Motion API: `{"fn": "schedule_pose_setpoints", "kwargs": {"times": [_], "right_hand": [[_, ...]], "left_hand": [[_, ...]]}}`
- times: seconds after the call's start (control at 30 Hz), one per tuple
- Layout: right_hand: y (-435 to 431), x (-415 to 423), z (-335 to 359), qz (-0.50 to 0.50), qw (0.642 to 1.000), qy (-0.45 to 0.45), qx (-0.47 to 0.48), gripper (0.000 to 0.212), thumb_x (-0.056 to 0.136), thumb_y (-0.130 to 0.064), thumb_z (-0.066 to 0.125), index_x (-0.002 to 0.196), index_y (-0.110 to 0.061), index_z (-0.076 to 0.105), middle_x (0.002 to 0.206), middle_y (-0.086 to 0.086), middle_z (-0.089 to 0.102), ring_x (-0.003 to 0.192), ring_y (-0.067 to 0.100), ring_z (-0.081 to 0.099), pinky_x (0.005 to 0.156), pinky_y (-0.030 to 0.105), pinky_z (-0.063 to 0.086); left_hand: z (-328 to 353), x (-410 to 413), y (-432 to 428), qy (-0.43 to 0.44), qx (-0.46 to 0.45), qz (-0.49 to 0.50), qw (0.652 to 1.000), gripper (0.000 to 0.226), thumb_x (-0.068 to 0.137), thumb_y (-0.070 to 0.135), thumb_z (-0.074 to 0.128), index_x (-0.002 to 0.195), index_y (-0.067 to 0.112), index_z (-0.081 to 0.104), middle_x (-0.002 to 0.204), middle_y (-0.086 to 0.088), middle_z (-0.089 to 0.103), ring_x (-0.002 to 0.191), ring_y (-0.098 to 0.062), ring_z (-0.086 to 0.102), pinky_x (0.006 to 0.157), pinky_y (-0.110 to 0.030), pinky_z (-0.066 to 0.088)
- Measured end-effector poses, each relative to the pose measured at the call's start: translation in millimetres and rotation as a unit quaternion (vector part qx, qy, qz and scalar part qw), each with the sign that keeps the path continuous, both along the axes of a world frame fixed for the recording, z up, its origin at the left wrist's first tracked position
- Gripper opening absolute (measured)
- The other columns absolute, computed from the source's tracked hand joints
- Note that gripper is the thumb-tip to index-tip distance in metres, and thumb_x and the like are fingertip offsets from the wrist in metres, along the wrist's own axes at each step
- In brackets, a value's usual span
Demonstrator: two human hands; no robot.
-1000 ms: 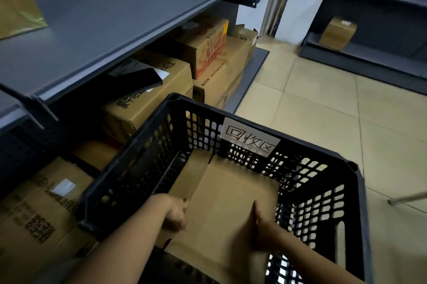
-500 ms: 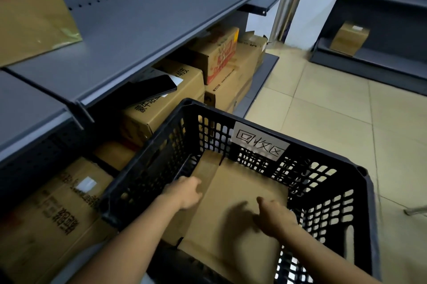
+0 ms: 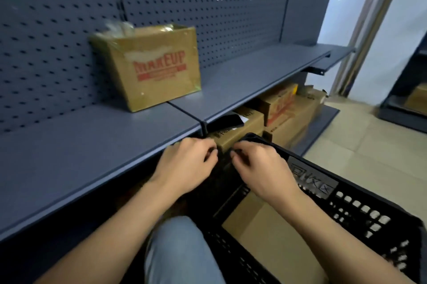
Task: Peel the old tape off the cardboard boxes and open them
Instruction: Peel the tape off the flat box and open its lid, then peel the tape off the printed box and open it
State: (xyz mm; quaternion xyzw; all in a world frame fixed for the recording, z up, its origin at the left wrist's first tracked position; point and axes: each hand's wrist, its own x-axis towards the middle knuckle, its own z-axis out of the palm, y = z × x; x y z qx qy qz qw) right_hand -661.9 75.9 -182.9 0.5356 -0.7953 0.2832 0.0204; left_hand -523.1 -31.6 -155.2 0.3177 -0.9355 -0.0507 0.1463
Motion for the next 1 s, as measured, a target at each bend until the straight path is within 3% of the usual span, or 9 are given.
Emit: {"fn": "schedule_pose_setpoints", "kwargs": {"times": [0.2,0.43,0.63,0.8,0.9,1.0], "right_hand": [[-30,78,59,0.077,0.988,0.082,-0.106,0.027,0.099,-0.041,0.047,0.103,-0.023,0.066,0.096,-0.002,0.065,0.093,0.025,0.064,0.068,0.040,0.053],[-71,167,104,0.198,0.962,0.116,-0.147,0.028,0.098,-0.044,0.049,0.107,-0.025,0.068,0.098,-0.003,0.066,0.089,0.025,0.064,0.062,0.035,0.049],[-101,258,133,0.313,0.929,0.088,-0.178,0.037,0.093,-0.043,0.052,0.113,-0.017,0.069,0.101,0.002,0.066,0.097,0.027,0.066,0.076,0.040,0.056],[-109,326,149,0.397,0.904,0.050,-0.149,0.044,0.095,-0.052,0.046,0.122,-0.023,0.065,0.114,-0.006,0.063,0.103,0.020,0.063,0.085,0.042,0.054],[-110,362,155,0.444,0.885,0.016,-0.142,0.051,0.093,-0.058,0.041,0.129,-0.027,0.059,0.116,-0.010,0.058,0.105,0.013,0.057,0.089,0.038,0.050],[-109,395,171,0.474,0.870,-0.039,-0.127,0.057,0.091,-0.062,0.042,0.139,-0.031,0.050,0.126,-0.008,0.055,0.115,0.010,0.053,0.093,0.029,0.043]], "left_hand": [[51,114,-7,0.038,-0.080,0.113,0.990,0.023,0.099,0.043,0.043,0.099,0.028,0.060,0.098,0.007,0.066,0.092,-0.026,0.062,0.067,-0.035,0.047],[71,252,3,0.062,-0.152,0.260,0.952,0.030,0.099,0.044,0.038,0.097,0.025,0.061,0.089,0.008,0.057,0.083,-0.020,0.058,0.064,-0.033,0.048],[90,354,36,0.077,-0.225,0.365,0.900,0.044,0.091,0.048,0.029,0.091,0.026,0.066,0.090,0.008,0.063,0.087,-0.019,0.063,0.059,-0.032,0.048],[109,427,77,0.108,-0.239,0.450,0.854,0.044,0.090,0.049,0.034,0.103,0.023,0.067,0.097,0.005,0.063,0.092,-0.022,0.062,0.068,-0.039,0.055],[116,466,98,0.145,-0.265,0.479,0.824,0.038,0.090,0.046,0.042,0.105,0.022,0.067,0.098,0.005,0.063,0.093,-0.022,0.062,0.070,-0.038,0.055],[133,503,108,0.221,-0.288,0.487,0.794,0.042,0.089,0.049,0.043,0.113,0.021,0.064,0.105,0.005,0.061,0.101,-0.019,0.059,0.082,-0.039,0.052]]}}
